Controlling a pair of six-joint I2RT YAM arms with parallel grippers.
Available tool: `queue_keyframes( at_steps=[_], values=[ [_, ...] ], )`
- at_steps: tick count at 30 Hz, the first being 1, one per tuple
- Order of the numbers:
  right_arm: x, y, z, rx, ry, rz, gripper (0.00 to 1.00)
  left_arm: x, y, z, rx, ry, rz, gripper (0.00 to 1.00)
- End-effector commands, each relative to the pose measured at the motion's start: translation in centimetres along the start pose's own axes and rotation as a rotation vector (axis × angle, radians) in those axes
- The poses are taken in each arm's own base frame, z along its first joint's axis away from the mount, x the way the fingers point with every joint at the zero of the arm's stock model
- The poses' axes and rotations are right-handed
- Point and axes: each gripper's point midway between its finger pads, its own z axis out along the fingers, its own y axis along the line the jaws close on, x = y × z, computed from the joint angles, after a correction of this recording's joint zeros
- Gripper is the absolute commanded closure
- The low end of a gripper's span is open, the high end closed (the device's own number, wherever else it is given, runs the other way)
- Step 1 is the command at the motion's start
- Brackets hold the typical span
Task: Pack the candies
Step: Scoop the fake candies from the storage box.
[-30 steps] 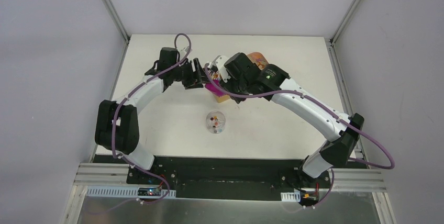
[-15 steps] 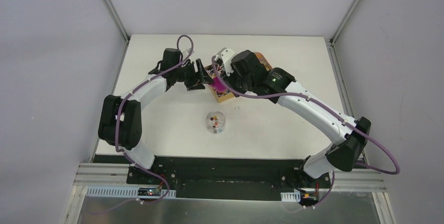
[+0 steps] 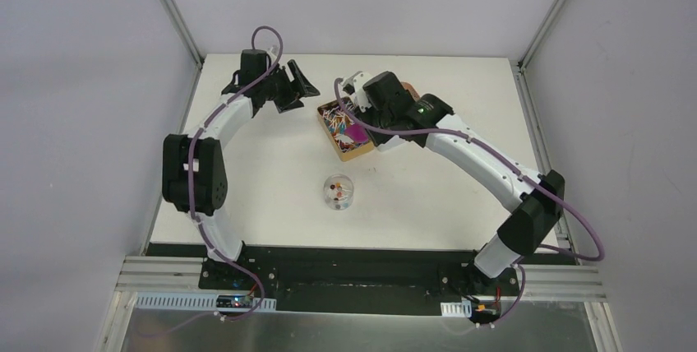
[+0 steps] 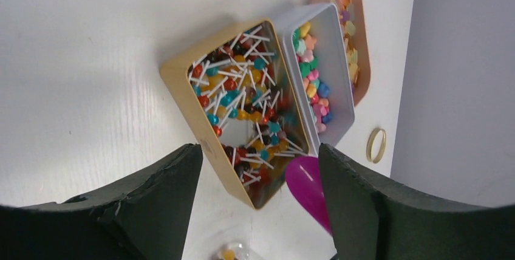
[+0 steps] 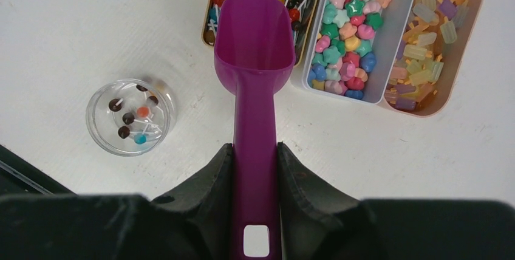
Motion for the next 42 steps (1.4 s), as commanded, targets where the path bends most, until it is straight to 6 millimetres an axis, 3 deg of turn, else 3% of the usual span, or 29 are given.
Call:
queue_keyframes(
  at_steps=[1,7,15,29,42],
  values=[
    [-1.5,-0.5,-0.1,0.029,0.0,0.018,1.0,-2.3,0.7,2.5,-0.01,-0.013,-0.023,0.3],
    [-1.4,-0.7,1.8,0.054,0.064,0.005,1.0,-3.0,2.9,5.8,-0.041,0.006,-0.025,0.36],
    [-1.8,-0.8,4.6,0.08,0.111,-0.016,1.0,-2.3,4.5,8.0,-0.038,0.046,-0.029,0.38],
    [-0.4,0.0,10.1,0.071,0.2,-0.042,1.0,-0.2,5.7,10.0,0.007,0.132,-0.105,0.45],
    [1.0,0.3,13.4,0.09,0.058,-0.034,1.0,1.7,5.7,10.7,0.021,0.181,-0.117,0.49]
  ],
)
